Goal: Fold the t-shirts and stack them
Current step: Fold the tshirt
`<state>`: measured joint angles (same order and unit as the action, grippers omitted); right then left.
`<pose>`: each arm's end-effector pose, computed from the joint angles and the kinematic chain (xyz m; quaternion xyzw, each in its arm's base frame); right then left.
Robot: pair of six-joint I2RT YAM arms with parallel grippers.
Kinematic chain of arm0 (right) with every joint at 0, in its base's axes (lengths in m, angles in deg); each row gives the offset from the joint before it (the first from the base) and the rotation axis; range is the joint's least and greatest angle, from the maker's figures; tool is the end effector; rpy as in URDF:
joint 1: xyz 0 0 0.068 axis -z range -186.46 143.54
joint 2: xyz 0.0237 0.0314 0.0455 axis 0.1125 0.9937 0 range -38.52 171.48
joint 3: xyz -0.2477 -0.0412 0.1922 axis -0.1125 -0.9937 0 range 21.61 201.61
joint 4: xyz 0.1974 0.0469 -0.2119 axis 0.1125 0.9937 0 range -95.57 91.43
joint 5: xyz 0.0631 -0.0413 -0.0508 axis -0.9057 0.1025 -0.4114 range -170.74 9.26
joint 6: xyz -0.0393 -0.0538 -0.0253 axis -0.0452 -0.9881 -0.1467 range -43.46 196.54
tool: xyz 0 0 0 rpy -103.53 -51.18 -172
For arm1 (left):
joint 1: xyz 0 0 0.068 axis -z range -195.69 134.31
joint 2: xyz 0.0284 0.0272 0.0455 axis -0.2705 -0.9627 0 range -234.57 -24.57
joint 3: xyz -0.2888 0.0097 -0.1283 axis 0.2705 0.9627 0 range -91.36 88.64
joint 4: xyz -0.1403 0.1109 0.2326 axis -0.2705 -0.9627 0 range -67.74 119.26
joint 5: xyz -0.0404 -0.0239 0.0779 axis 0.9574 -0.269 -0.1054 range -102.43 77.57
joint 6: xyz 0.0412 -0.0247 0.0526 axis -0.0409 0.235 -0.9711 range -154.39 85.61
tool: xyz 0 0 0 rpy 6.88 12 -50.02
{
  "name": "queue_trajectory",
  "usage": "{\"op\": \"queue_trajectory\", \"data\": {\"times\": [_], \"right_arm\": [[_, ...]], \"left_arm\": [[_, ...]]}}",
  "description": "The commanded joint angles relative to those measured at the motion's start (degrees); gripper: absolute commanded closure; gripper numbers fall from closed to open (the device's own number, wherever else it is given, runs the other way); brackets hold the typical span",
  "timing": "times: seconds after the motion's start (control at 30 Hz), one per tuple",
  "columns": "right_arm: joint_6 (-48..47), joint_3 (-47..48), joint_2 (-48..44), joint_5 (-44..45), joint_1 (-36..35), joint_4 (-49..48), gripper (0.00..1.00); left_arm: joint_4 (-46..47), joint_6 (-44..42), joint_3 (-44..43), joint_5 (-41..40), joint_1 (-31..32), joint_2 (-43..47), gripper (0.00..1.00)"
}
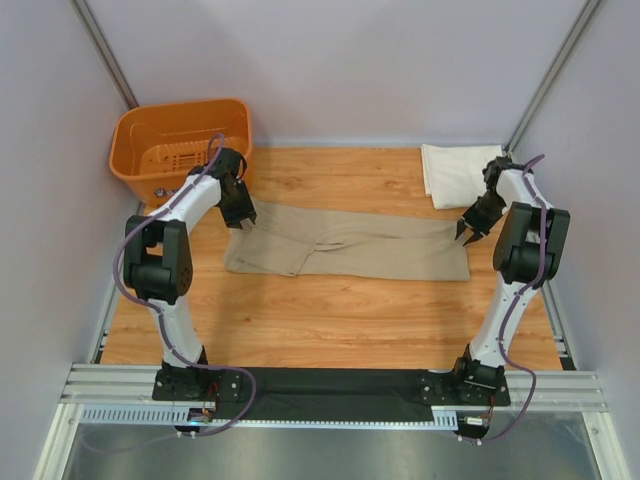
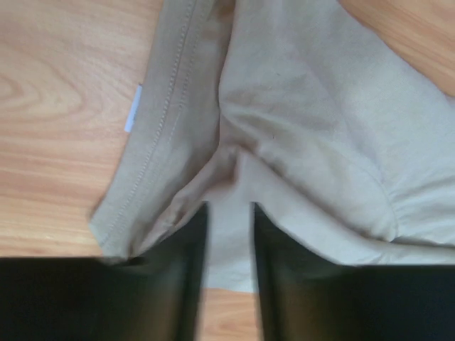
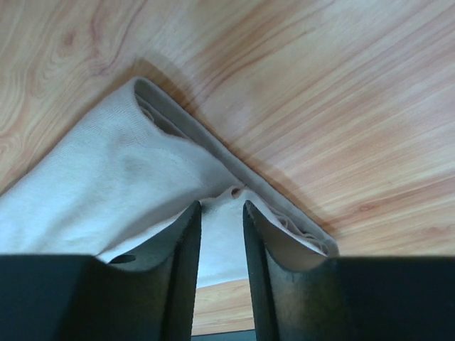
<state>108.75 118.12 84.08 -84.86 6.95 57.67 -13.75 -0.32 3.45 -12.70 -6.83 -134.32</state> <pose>0.4529 -0.1037 0.1723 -0.3872 -0.9213 -0.0364 0.0002 0.4480 -0.0697 0.2200 -0.2145 0.9572 -0.0691 0.1818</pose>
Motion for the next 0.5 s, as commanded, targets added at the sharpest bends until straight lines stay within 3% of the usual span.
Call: {"op": "queue_trajectory", "data": {"times": [0.0,0.1,0.17,0.3,0.47], "right_arm": [[-4.25,4.29,-0.87,2.97,-0.05,1.00,0.66],[-7.24,5.79,-4.82,7.10,-0.05,2.58,0.56],[-8.12,5.53,-8.93,7.20,-0.49,2.59,0.55],[-7.34,-2.34,-15.81,0.36,-4.70,-2.06,0.54],[-1.36,-12.82,-17.05,-10.90,-11.47,-11.28,0.52]], "left_arm": [[-0.32,-2.33,-2.62,-0.08,-0.60,2.86,0.50],[-1.38,-3.38,-0.25,-0.08,-0.60,9.44,0.39],[-2.08,-3.92,2.47,1.14,-0.60,13.32,0.38],[0.37,-3.74,10.37,5.01,-0.51,23.59,0.45],[7.67,-3.39,21.64,12.13,-0.51,25.73,0.54]]}}
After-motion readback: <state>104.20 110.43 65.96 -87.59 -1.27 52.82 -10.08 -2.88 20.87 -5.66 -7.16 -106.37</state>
